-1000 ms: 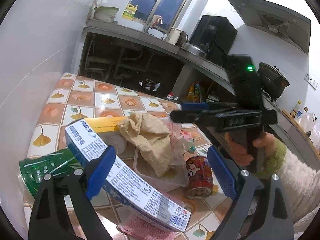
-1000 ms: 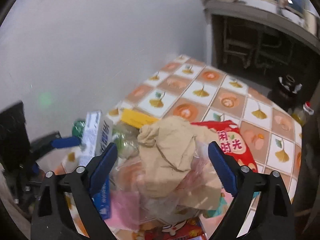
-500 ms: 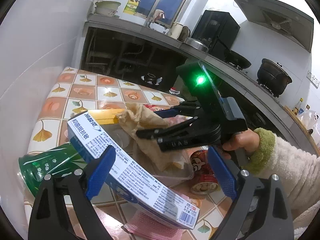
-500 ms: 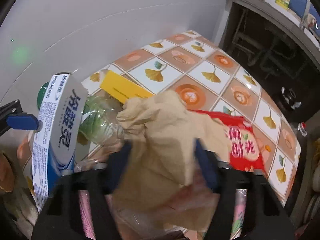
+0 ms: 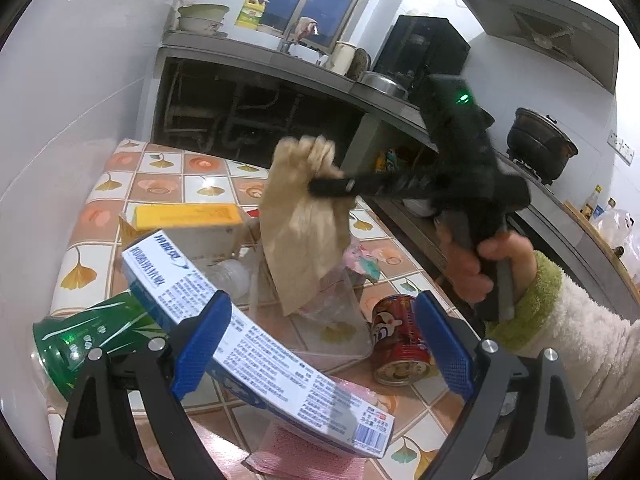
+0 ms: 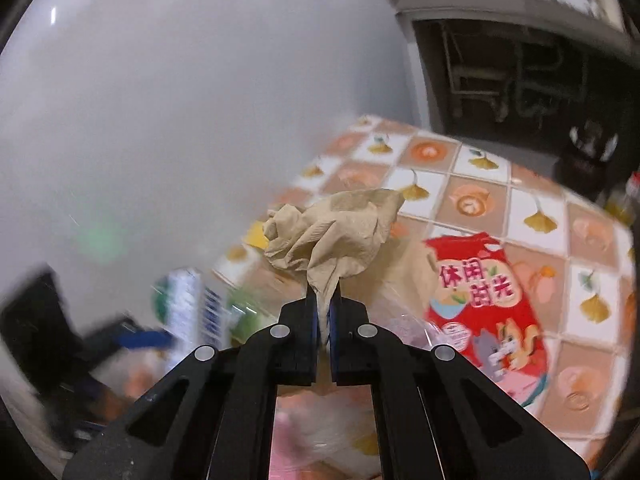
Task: Collect trash
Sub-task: 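Lift the brown paper bag with the right tool while the left tool grasps the clear wrapper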
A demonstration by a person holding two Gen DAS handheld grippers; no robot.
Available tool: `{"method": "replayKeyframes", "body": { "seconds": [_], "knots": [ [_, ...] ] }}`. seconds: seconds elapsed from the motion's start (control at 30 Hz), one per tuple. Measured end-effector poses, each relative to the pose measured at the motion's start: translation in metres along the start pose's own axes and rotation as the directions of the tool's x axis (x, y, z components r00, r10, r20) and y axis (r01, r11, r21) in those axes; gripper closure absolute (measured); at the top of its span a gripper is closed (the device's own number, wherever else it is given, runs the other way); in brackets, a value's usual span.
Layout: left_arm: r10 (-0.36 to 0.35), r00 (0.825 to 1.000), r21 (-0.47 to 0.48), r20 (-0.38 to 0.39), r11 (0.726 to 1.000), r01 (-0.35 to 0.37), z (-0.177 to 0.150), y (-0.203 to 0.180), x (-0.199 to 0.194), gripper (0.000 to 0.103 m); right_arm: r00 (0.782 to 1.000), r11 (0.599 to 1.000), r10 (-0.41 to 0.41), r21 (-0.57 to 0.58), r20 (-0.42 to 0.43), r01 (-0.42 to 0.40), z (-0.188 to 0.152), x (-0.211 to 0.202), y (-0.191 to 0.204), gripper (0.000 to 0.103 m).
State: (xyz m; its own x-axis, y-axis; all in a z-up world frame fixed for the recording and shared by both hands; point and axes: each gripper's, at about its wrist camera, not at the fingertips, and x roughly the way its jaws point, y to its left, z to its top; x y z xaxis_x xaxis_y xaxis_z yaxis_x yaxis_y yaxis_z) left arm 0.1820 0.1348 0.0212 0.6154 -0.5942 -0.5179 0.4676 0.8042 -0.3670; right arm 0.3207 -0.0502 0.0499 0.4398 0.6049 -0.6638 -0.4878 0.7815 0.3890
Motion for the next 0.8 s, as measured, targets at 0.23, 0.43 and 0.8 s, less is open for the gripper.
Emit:
{"method": "replayKeyframes", "body": {
  "seconds": [0.23, 0.43, 0.8],
  "knots": [
    [-0.012, 1.0, 0.052, -0.018, 0.999, 0.013, 0.006, -0.016, 0.006, 0.012, 0.966, 0.961, 0.179, 0.174, 0.189, -0.212, 0.001, -0.055, -0.028, 0.1],
    [0.016, 0.996, 0.146, -0.083, 0.989, -0.004, 0.022, -0.033, 0.023, 0.012, 0.94, 0.96, 0.161, 0.175, 0.3, -0.22, -0.023, -0.111, -0.033, 0.1],
    [0.081, 0.944, 0.272, -0.321, 0.962, 0.01, 0.067, -0.066, 0.106, 0.012, 0.899, 0.96, -0.05, 0.269, 0.434, -0.077, -0.094, -0.197, -0.051, 0.1]
  ]
}}
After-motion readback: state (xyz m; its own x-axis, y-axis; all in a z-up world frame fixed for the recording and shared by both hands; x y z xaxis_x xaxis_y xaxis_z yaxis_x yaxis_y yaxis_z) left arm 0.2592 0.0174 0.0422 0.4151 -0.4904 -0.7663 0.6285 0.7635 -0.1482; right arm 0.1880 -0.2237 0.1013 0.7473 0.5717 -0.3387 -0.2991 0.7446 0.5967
